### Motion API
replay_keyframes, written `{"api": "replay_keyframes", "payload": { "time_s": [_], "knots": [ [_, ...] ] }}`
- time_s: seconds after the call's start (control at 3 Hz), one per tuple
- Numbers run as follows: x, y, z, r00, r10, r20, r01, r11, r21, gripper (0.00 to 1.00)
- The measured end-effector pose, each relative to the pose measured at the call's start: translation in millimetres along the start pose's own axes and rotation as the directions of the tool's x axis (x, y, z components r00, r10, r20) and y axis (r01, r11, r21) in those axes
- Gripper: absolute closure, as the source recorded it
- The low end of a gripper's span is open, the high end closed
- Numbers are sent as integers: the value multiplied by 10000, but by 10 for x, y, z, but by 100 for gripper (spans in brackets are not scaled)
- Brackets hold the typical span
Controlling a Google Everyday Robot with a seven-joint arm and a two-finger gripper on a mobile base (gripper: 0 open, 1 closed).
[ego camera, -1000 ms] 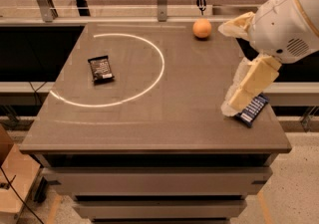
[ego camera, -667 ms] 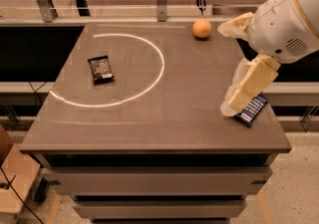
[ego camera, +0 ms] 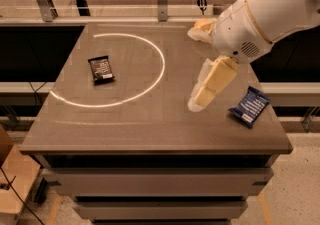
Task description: Pick rxbar chocolate
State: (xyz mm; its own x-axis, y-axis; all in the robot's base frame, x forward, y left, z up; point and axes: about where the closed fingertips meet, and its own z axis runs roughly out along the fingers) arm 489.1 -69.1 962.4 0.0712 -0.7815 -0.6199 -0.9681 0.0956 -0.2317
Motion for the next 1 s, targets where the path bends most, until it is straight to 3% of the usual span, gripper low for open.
{"api": "replay_keyframes", "payload": {
  "time_s": [1.0],
  "knots": [
    [-469, -415, 1073, 9811, -189, 1928, 333, 9969, -715, 0]
  ]
}}
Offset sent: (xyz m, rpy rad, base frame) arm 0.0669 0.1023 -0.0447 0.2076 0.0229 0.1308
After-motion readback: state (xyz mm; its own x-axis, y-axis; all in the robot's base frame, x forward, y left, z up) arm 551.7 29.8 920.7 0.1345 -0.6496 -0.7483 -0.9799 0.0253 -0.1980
